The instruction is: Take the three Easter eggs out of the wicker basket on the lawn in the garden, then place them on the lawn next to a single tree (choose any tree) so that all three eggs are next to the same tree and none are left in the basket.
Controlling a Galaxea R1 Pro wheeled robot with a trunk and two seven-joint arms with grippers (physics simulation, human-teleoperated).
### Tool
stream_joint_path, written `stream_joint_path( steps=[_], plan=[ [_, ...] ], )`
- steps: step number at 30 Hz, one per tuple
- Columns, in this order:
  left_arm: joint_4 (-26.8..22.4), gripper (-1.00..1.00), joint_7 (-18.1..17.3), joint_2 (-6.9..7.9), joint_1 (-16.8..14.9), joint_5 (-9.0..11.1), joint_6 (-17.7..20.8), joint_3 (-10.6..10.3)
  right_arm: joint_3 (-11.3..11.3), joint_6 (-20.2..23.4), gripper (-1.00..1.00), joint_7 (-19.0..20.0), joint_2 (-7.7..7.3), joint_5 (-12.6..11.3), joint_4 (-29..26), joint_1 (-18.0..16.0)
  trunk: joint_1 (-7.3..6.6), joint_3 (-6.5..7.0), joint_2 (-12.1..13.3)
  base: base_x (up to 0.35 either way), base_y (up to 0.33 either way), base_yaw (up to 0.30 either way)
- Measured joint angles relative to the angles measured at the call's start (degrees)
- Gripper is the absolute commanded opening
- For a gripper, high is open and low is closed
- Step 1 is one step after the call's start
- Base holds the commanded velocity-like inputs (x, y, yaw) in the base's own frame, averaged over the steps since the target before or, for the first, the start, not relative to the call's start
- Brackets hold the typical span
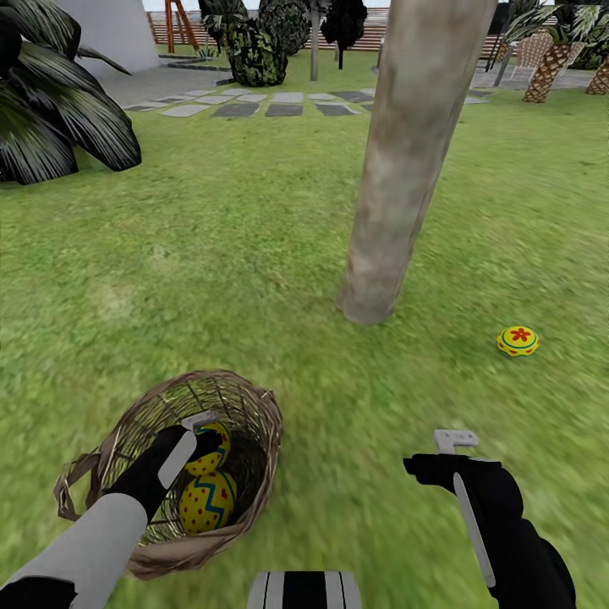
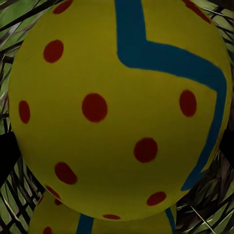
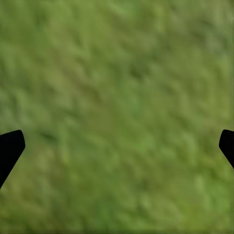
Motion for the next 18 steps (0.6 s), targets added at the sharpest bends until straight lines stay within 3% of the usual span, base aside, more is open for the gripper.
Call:
stream_joint_path(
  steps=[18],
  plan=[
    [0.1, -1.00, 0.3, 0.22, -0.2, 0.1, 2.0, 0.3, 0.0, 0.0, 1.00, 0.0, 0.00, 0.0, 0.0, 0.0, -0.08, 0.67, 0.0, 0.000, 0.000, 0.000]
  ],
)
